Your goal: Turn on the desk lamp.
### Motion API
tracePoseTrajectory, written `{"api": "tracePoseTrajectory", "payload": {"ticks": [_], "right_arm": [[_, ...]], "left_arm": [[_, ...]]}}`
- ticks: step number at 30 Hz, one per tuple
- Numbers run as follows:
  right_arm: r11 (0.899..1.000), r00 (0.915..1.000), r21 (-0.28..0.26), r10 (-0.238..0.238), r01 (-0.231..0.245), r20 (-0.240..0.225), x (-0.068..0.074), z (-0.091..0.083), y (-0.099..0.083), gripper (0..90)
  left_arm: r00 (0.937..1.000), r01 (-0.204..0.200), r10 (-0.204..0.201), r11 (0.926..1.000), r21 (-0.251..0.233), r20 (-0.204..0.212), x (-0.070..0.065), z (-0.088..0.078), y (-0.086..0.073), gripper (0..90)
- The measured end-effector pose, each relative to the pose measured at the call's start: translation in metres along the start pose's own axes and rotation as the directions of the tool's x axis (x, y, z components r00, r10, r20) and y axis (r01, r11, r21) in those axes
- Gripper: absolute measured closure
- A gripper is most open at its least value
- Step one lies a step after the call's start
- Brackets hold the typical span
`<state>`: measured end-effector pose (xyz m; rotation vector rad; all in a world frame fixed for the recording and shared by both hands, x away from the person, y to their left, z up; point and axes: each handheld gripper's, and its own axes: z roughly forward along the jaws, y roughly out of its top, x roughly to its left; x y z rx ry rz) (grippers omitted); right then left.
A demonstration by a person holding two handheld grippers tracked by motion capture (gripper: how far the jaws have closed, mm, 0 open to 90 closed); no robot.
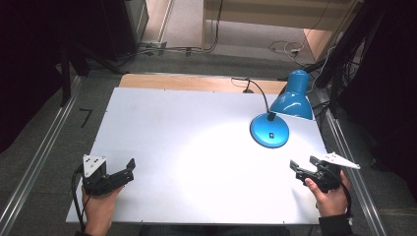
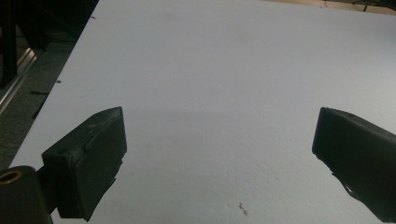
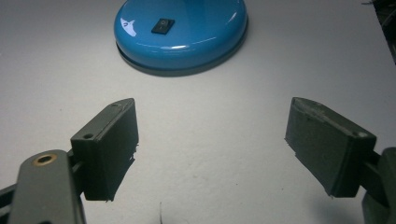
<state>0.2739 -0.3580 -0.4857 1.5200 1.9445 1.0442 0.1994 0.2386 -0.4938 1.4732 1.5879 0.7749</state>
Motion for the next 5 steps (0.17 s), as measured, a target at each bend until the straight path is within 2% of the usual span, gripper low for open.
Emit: {"api": "tracePoseTrajectory", "payload": {"ticks": [4,5], "right_arm": [[1.0,0.9986,0.021,-0.008,0.007,0.053,-0.0092,0.0083,-0.0043,15.6],[1.0,0.9986,0.021,-0.008,0.007,0.053,-0.0092,0.0083,-0.0043,15.6]], "left_arm": [[1.0,-0.006,0.006,1.0,0.002,0.004,-0.001,0.0003,0.0003,3.5],[1.0,-0.006,0.006,1.0,0.001,0.004,-0.0015,0.0006,0.0005,3.5]]}}
